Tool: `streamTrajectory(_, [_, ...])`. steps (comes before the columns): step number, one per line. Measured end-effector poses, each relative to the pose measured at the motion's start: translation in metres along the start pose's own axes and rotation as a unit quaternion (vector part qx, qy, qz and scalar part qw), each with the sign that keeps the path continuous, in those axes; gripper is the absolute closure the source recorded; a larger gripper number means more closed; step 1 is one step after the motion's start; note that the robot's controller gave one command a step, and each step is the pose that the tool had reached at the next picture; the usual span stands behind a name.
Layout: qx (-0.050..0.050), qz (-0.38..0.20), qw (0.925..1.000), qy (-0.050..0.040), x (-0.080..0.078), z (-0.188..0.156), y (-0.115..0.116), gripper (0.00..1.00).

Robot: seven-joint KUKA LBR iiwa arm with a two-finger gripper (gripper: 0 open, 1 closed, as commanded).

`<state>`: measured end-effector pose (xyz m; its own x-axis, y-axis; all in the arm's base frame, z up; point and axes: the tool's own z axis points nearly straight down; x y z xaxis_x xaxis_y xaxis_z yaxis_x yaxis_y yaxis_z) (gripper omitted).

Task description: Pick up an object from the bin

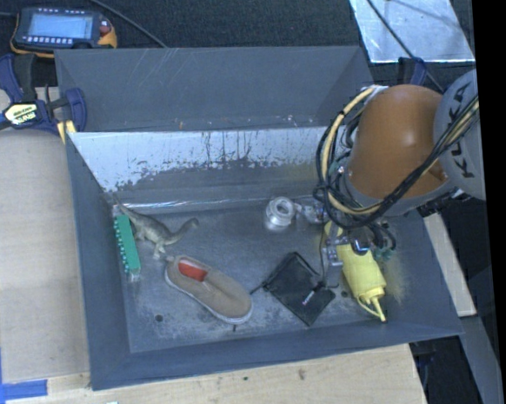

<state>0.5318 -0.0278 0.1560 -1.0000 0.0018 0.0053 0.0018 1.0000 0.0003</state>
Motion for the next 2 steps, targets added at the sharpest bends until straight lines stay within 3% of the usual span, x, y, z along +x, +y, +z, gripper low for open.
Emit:
streamTrajectory(1, [0.0,0.0,1.0,-0.0042,-0.002,-0.004,0.0,0.0])
streamTrajectory(2, [0.0,0.039,0.9992,-0.0064,0.01,0.037,-0.022,0.0])
